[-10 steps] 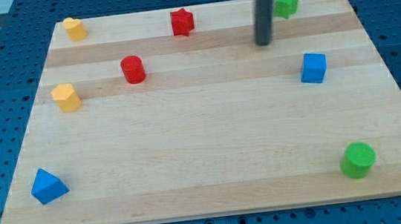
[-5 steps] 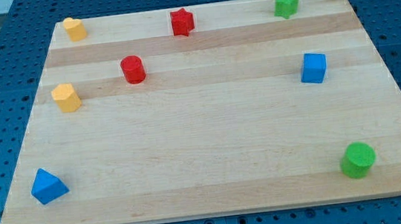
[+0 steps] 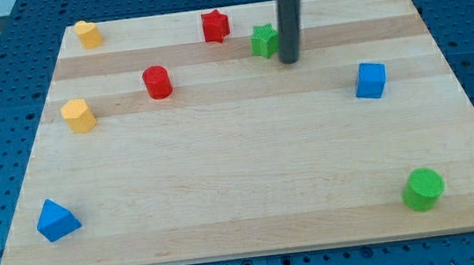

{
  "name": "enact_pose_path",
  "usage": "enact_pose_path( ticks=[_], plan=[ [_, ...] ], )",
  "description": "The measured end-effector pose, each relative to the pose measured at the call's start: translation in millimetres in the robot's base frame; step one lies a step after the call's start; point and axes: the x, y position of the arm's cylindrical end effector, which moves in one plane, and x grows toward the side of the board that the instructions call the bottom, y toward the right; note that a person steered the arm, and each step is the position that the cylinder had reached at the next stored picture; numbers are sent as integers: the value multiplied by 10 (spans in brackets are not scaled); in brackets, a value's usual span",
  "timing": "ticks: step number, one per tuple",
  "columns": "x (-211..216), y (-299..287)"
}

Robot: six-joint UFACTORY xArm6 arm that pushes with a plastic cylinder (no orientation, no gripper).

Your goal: Move the green star towards the bottom right of the red star

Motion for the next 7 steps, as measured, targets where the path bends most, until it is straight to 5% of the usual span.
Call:
enact_pose_path(
  ticks=[1,3,7],
  plan=[
    [-72,497],
    [-557,537],
    [-487,-1019]
  ],
)
